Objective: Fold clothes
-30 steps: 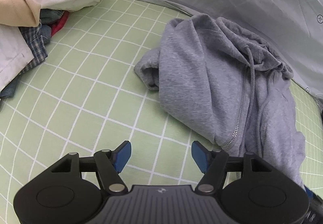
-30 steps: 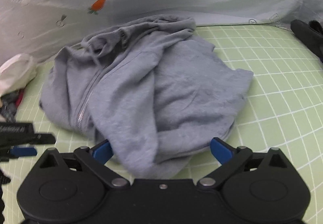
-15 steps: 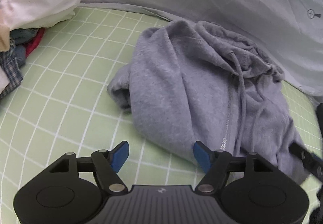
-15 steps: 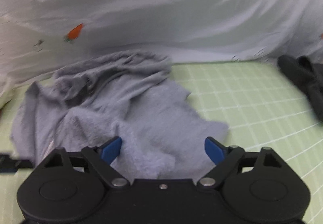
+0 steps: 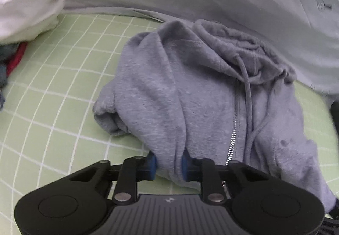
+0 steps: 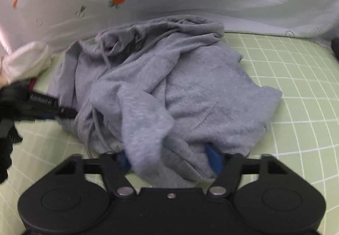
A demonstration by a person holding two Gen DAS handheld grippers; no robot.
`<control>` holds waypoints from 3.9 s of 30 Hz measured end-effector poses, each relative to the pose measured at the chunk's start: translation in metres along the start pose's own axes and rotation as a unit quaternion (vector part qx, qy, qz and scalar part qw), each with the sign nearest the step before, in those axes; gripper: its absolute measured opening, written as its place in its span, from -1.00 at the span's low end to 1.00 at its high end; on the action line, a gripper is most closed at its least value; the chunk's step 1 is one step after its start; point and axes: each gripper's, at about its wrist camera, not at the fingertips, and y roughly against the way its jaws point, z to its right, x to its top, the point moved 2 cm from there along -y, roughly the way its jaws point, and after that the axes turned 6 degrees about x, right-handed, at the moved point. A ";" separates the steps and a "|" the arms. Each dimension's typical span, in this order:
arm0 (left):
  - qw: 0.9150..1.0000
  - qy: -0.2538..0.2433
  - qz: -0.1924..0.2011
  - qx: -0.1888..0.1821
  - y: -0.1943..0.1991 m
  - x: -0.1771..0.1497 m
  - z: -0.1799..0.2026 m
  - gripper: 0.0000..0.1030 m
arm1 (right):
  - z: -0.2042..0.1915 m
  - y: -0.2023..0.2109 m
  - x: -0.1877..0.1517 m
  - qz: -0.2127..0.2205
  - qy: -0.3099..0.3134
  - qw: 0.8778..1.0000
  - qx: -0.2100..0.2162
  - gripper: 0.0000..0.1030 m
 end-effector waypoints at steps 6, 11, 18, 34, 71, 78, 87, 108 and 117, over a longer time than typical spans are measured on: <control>1.000 -0.012 0.015 -0.024 0.049 -0.021 0.001 -0.65 | -0.005 0.052 -0.004 0.047 0.042 0.998 -0.003 -0.53; 0.996 -0.007 0.063 -0.058 0.137 -0.042 -0.012 -0.70 | -0.004 0.125 -0.009 0.099 0.043 0.994 0.010 -0.58; 0.986 -0.025 0.159 -0.043 0.198 -0.021 -0.008 -0.71 | -0.021 0.193 0.025 0.176 0.074 0.980 0.057 -0.60; 0.999 0.046 0.006 0.029 0.097 -0.060 -0.032 0.06 | 0.016 0.073 0.021 0.061 -0.045 0.997 -0.033 0.15; 0.956 0.047 0.121 0.265 0.169 -0.017 -0.127 -0.66 | 0.054 0.133 0.064 0.152 0.132 0.958 -0.203 -0.81; 0.984 0.105 0.041 0.134 0.132 -0.075 -0.089 0.18 | 0.047 0.107 0.009 0.075 0.007 0.988 -0.136 0.33; 0.994 0.081 -0.035 0.071 0.100 -0.107 -0.043 0.31 | 0.066 0.083 -0.047 -0.006 -0.195 0.981 -0.026 -0.07; 0.992 0.077 -0.102 0.009 0.078 -0.137 -0.019 0.42 | 0.117 0.133 0.021 0.076 0.035 0.972 -0.222 0.13; 0.997 0.039 -0.073 -0.003 0.065 -0.135 0.007 0.58 | 0.064 0.055 -0.044 -0.028 -0.036 0.999 -0.009 1.00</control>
